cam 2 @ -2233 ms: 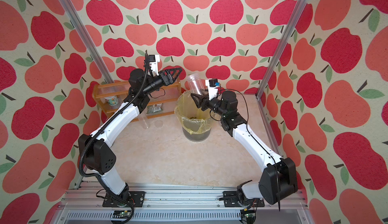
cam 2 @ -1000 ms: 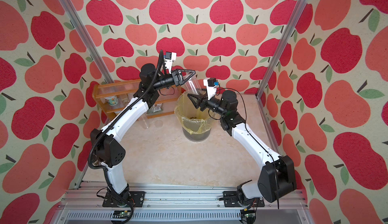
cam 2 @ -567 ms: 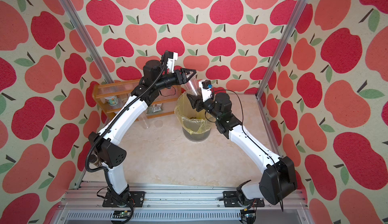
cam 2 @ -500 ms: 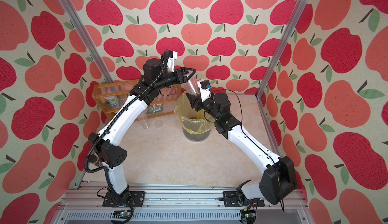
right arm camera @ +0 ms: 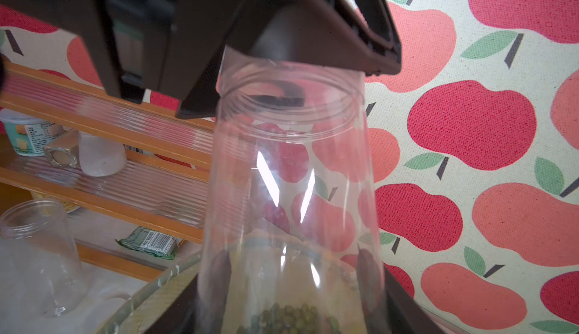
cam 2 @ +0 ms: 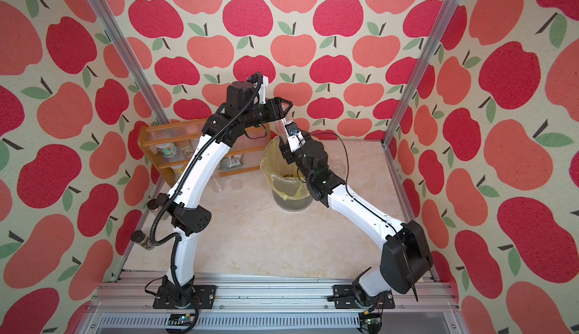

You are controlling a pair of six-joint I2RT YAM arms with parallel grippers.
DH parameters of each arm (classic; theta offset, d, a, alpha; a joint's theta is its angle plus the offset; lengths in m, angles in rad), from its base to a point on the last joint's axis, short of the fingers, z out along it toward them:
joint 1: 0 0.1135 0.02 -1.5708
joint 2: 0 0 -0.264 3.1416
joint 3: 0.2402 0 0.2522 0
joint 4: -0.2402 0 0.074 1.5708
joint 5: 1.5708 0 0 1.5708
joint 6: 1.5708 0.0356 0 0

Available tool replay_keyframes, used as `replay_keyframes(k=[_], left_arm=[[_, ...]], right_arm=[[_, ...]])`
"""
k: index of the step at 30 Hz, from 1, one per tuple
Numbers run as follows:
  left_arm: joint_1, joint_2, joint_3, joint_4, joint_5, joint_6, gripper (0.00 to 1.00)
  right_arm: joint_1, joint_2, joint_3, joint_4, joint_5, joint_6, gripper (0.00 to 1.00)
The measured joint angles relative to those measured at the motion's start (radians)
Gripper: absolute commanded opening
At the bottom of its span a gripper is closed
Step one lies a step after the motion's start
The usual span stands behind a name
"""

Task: Empty moldy mung beans from jars
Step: Unscrew the lid from the jar.

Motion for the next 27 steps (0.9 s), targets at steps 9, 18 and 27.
replay_keyframes(k=[9, 18, 27], left_arm=[[0.011, -0.04, -0.069, 0.002, -0.023, 0.024, 0.76], [0.124, -0.106, -0.159, 0.006, -0.041, 0.038, 0.94], [0.206, -0.401, -0.613, 0.226, 0.005, -0.005, 0.91]], right_arm=[[-0.002, 0.0, 0.006, -0.053, -0.031, 0.01, 0.33], [-0.043, -0.007, 0.011, -0.061, -0.031, 0.116, 0.31], [-0.132, -0.053, -0.016, -0.073, -0.116, 0.248, 0.31]])
